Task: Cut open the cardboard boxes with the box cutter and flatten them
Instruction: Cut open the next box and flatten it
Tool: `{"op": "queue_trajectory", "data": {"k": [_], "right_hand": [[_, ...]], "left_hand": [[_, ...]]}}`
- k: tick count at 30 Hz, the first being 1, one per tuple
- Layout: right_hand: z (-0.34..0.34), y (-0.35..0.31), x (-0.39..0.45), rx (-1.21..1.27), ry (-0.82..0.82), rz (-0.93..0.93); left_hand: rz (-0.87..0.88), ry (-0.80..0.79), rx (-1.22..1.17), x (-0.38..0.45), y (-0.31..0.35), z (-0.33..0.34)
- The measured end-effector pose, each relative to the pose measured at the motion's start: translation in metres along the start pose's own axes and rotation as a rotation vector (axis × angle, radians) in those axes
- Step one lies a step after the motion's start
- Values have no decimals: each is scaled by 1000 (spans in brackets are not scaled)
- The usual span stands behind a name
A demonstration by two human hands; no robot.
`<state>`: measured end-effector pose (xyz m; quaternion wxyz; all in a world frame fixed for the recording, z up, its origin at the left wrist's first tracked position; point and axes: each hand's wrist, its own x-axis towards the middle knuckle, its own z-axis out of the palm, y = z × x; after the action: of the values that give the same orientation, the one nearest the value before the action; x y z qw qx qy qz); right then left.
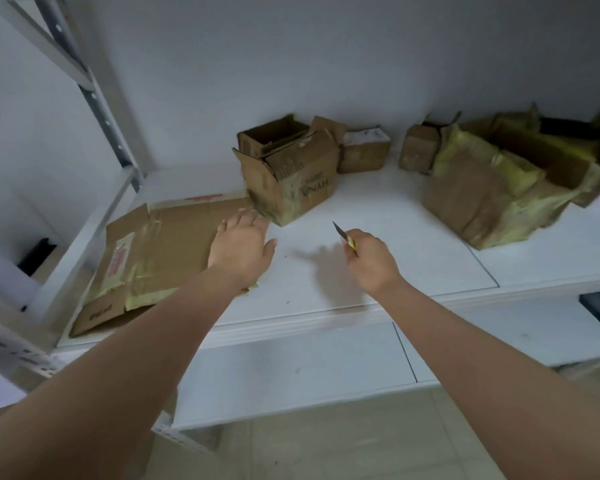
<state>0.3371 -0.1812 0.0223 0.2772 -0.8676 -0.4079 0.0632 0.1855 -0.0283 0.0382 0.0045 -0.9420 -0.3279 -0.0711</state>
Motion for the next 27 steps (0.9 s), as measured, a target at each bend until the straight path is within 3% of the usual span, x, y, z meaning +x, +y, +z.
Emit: {"op": "queue_trajectory", "data": {"k": [9, 19, 27], "right_hand": [[-70, 84, -1, 32, 26, 16], [-136, 190, -2, 83, -98, -56], [-180, 267, -8, 101, 102, 56]], "left_hand": [[45, 14, -44, 24, 100, -4], [334, 130, -257, 62, 243, -18], [585, 253, -238, 100, 331, -29]]}}
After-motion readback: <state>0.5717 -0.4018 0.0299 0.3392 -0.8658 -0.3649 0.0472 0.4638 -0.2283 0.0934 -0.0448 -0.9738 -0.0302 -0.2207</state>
